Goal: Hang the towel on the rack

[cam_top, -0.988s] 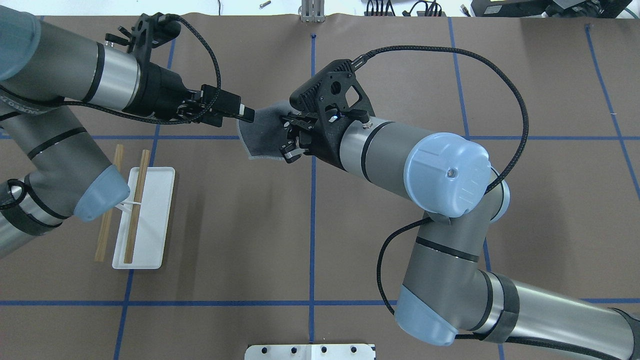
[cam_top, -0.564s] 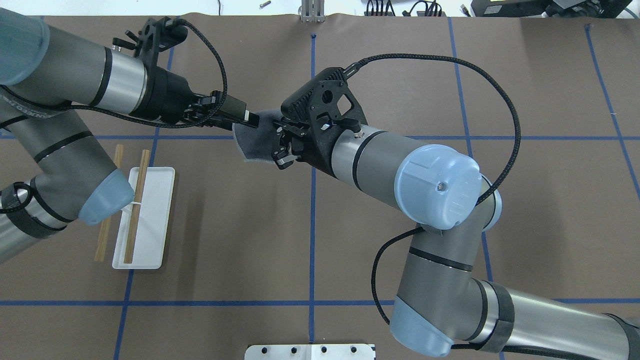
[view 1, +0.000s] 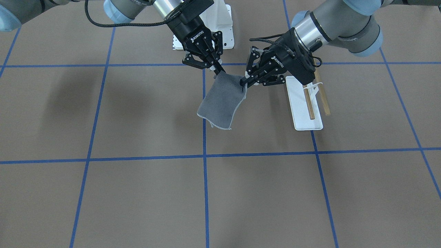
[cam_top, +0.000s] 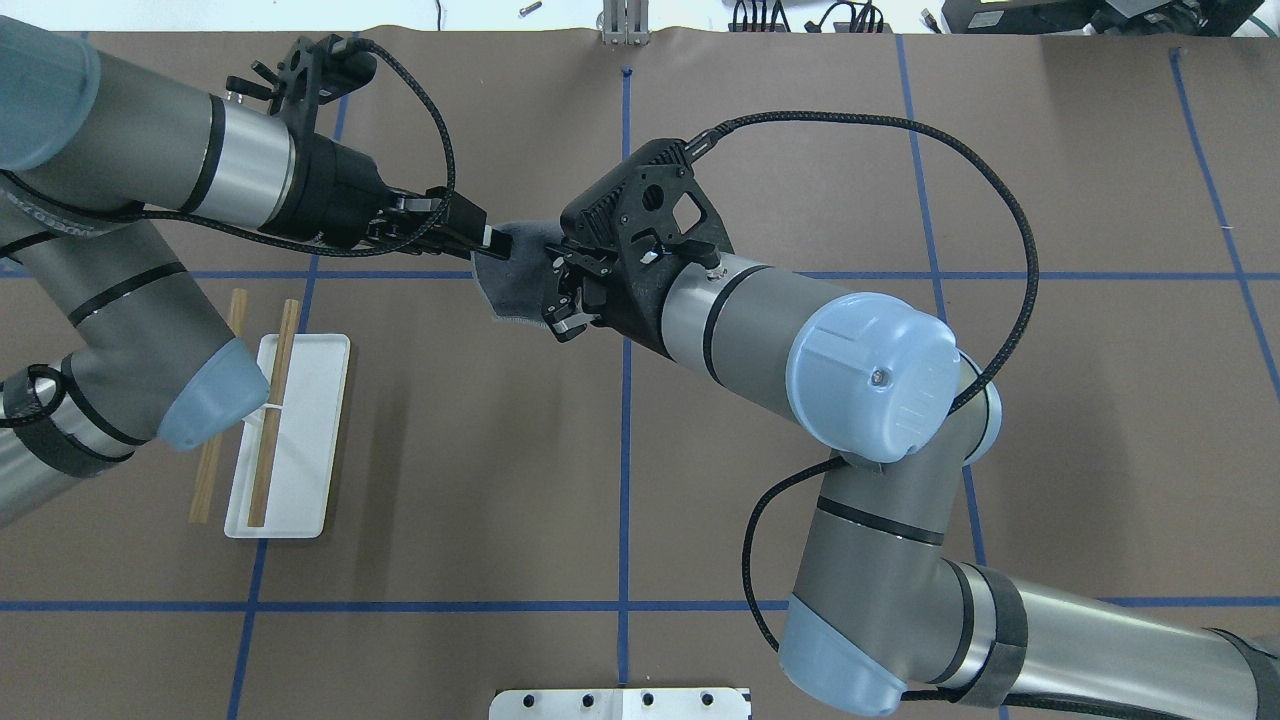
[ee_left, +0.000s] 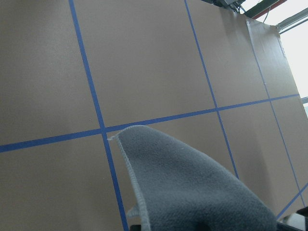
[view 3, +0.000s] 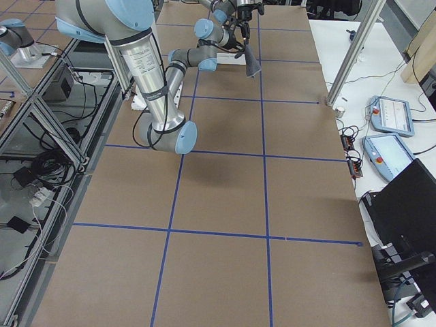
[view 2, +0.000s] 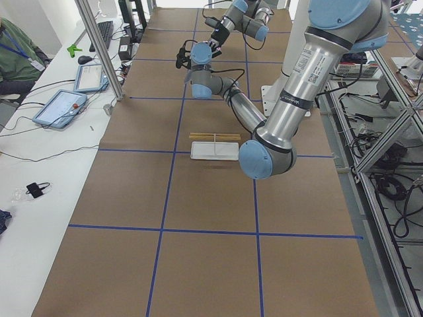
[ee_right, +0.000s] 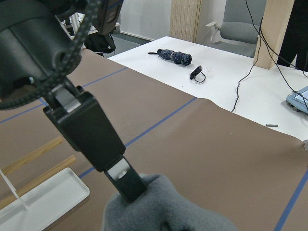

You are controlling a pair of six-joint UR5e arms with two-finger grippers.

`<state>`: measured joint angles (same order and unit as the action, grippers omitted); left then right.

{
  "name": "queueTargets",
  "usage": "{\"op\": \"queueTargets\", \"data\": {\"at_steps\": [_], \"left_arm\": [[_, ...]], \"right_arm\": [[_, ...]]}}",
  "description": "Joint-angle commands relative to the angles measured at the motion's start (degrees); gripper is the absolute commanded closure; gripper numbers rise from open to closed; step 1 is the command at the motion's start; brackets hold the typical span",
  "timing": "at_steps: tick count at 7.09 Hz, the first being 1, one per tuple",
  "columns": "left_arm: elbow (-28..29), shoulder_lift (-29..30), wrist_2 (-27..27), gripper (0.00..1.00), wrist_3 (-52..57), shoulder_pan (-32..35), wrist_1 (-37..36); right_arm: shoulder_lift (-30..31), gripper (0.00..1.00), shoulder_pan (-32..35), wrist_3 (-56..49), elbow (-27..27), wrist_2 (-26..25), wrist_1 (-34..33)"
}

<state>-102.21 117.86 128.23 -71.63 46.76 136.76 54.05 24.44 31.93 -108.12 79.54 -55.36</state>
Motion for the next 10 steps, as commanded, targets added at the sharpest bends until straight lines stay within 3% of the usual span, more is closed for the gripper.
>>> {"op": "queueTargets", "data": {"at_steps": [1,3,4,5,7,8,9,10], "left_arm": [[0.0,0.0,0.0,1.00,-0.1,0.0,0.0],[-0.2,-0.1,0.0,1.00,-0.1,0.0,0.1],[-0.2,-0.2,0.0,1.00,-0.1,0.1,0.1],[-0.3,-0.2,0.0,1.00,-0.1,0.1,0.2],[-0.5,-0.3,0.0,1.00,-0.9,0.2,0.2],[-0.7,-0.3,0.0,1.00,-2.1,0.2,0.2],[-0.9,-0.4,0.0,1.00,-2.4,0.3,0.3],[-1.3,-1.0,0.1,1.00,-2.4,0.4,0.6]], "right_arm": [[0.2,1.00,0.0,0.0,0.0,0.0,0.0],[0.8,1.00,0.2,0.1,0.0,0.0,-0.4],[0.8,0.91,0.3,5.9,-0.1,0.2,0.0],[0.8,0.07,0.1,13.8,-0.2,0.3,0.0],[2.7,0.01,2.2,18.6,-0.2,1.7,-0.3],[4.7,0.01,5.8,19.1,0.1,7.6,-0.4],[6.2,0.01,11.1,21.0,0.1,16.5,-5.4],[6.0,0.00,16.5,21.0,0.1,23.8,-15.9]]}}
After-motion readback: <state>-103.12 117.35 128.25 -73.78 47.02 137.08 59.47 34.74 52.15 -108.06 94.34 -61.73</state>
